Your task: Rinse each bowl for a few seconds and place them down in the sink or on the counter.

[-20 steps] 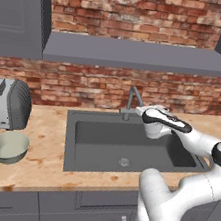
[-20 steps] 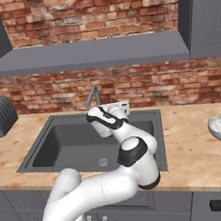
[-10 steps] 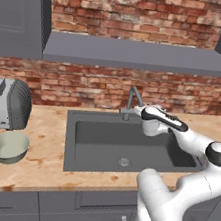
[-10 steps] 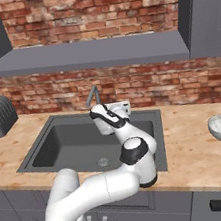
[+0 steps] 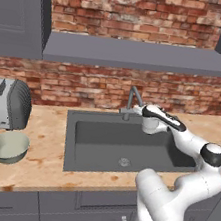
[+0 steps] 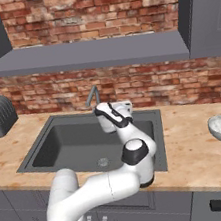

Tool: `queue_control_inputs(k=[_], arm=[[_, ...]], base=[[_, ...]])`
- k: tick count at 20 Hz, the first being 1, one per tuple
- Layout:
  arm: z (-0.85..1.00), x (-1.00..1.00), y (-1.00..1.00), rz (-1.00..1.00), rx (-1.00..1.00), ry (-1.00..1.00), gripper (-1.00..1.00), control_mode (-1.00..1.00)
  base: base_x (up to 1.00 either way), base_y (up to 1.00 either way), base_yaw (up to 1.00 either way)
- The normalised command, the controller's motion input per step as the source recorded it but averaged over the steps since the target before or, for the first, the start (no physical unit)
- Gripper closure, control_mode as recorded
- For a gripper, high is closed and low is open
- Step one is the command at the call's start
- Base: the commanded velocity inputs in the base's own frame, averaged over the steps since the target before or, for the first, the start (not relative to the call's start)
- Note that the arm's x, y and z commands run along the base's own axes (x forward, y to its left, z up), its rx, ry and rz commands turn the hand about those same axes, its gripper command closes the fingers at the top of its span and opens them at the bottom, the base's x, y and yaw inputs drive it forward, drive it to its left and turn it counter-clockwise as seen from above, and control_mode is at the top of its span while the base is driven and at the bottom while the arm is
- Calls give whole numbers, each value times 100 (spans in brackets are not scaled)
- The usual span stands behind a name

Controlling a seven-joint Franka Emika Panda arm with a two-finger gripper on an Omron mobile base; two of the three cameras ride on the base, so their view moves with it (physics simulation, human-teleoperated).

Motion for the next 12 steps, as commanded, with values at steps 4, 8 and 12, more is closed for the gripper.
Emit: queue_control_inputs(k=[4,8,12], arm=[[-10,24,-8,4,3,0,-100,-100],[-11,25,-4,4,3,0,-100,-100],[-12,25,0,2,3,0,100,-100]], base=[[0,0,0],[0,0,0],[0,0,0]])
